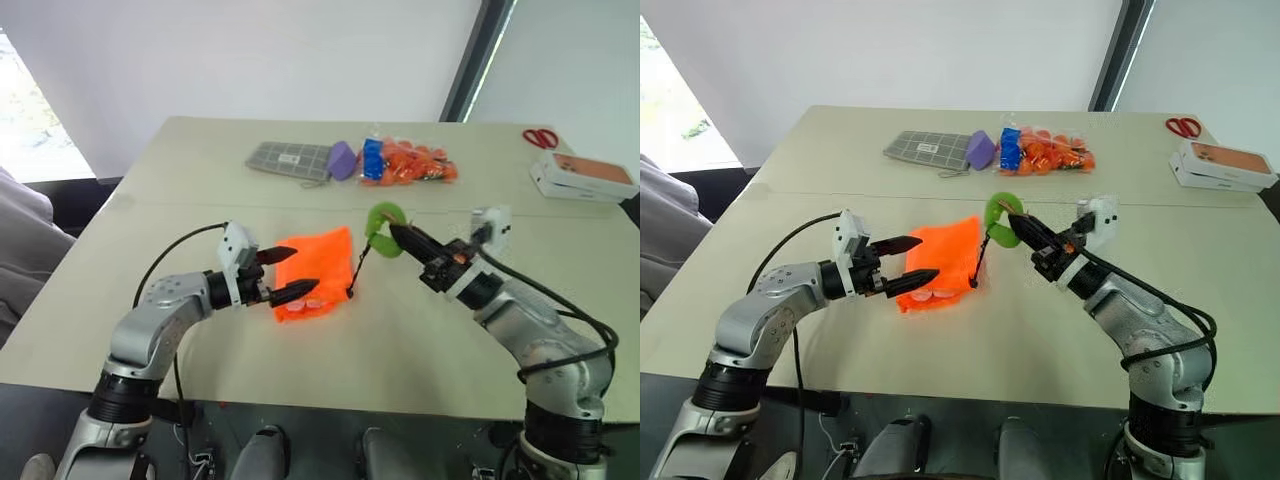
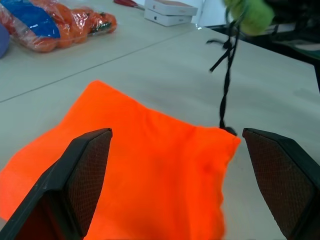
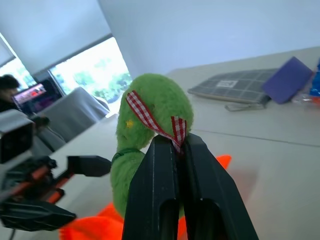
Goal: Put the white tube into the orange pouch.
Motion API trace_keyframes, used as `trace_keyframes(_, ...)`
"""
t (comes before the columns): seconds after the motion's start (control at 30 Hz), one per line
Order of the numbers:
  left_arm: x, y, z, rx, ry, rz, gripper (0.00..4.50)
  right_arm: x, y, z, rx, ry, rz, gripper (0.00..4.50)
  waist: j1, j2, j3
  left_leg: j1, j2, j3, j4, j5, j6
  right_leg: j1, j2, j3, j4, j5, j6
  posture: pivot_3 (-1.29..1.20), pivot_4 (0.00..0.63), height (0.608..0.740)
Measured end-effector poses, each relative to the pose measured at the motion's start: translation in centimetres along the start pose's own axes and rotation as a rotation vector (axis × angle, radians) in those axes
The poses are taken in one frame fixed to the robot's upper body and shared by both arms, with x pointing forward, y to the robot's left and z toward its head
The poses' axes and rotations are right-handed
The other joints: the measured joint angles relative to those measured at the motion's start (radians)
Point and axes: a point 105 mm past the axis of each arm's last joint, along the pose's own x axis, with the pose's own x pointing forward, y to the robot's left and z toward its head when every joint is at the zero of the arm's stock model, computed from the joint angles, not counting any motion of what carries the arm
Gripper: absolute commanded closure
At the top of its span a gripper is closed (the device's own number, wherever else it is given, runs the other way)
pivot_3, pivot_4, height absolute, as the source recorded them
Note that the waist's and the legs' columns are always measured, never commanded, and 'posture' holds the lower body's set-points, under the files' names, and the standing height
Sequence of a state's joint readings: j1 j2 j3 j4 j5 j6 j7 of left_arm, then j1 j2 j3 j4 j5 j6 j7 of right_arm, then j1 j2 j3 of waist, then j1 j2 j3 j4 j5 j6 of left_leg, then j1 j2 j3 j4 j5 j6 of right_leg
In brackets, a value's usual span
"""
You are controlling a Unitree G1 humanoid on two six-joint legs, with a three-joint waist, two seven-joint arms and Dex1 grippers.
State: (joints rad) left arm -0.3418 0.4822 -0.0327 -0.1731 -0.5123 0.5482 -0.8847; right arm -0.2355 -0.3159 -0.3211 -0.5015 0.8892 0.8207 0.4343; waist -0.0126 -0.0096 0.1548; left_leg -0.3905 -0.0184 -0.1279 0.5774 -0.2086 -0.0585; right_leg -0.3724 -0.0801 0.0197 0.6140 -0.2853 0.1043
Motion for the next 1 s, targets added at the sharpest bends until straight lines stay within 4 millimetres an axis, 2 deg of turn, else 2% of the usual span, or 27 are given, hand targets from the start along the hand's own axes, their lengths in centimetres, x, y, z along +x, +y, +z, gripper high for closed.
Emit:
trace_keyframes(0.2,-0.2,0.2,-0.2,0.003,0.005,0.003,0.02,-0.6,1.0,1.6,0.058,-0.058,0.071,4.49,-0.001,0.0,0.0,0.0,0.0,0.0,0.0,0.0,0.0,0.0,0.0,0.0,0.0,0.0,0.0,0.0,0.15,0.724)
trace_keyframes(0.47,0.2,-0.1,0.2,0.011,-0.004,-0.032,0.02,-0.2,1.5,1.2,0.048,-0.038,0.084,4.49,0.001,0.001,0.0,0.0,0.0,0.0,0.0,0.0,0.0,0.0,0.0,0.0,-0.001,0.0,0.0,0.0,0.15,0.724)
trace_keyframes(0.63,1.4,-1.2,0.2,-0.001,0.007,-0.149,0.02,0.0,1.8,0.7,0.047,-0.016,0.103,4.49,0.002,0.0,0.0,-0.001,0.0,0.0,0.0,0.0,0.0,0.0,0.0,0.0,-0.001,0.0,0.0,0.0,0.15,0.724)
trace_keyframes(0.83,3.6,-0.4,0.3,-0.014,0.04,-0.261,0.02,0.2,2.1,-0.2,0.027,0.021,0.121,4.49,0.002,0.0,0.0,-0.001,0.0,0.0,0.0,0.0,0.0,0.0,0.0,0.0,-0.001,0.0,0.0,0.0,0.15,0.724)
trace_keyframes(1.0,4.9,-0.6,0.4,0.021,0.066,-0.356,0.02,0.2,2.0,-0.3,0.021,0.018,0.112,4.49,-0.001,0.0,0.0,-0.001,0.0,0.0,-0.001,0.0,0.0,-0.001,0.0,0.0,-0.002,0.0,0.0,0.0,0.15,0.724)
